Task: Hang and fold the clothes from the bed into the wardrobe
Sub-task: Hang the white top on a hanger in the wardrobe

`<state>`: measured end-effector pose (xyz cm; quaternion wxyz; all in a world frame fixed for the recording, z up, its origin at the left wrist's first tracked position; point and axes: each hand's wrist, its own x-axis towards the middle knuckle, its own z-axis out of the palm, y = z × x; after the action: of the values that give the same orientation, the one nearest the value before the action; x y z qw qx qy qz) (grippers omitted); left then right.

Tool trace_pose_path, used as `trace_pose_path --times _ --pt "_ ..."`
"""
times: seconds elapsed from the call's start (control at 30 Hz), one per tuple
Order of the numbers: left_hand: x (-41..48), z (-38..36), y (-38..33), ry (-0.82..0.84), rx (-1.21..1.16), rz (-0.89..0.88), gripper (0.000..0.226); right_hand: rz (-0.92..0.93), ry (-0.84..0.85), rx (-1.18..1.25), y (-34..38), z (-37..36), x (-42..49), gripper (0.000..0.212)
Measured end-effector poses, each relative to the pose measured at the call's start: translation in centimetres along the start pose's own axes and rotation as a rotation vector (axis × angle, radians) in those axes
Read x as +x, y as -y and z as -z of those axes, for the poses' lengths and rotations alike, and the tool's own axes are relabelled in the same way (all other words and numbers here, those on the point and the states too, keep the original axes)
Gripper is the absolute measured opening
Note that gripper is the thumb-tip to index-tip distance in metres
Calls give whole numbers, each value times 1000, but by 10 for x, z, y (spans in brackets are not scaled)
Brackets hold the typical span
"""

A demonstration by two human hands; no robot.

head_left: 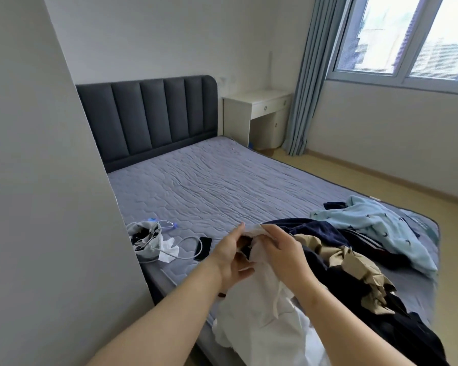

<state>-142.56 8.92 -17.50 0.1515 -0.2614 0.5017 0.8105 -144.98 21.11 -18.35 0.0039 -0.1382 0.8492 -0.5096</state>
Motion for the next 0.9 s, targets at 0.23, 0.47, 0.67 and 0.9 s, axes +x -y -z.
trace_pose_path --times 0.23,0.47,0.67,0.9 --pt "-33 -56 -79 32 -24 -314 21 319 -196 40 78 58 23 30" --pt "-97 -145 -156 285 -56 -653 19 549 -444 185 168 151 33 29" --pt "-165 -224 -217 634 -286 -871 24 802 -613 229 252 236 37 29" --pt "-125 -254 -208 609 -305 -820 34 681 -614 44 206 269 67 22"
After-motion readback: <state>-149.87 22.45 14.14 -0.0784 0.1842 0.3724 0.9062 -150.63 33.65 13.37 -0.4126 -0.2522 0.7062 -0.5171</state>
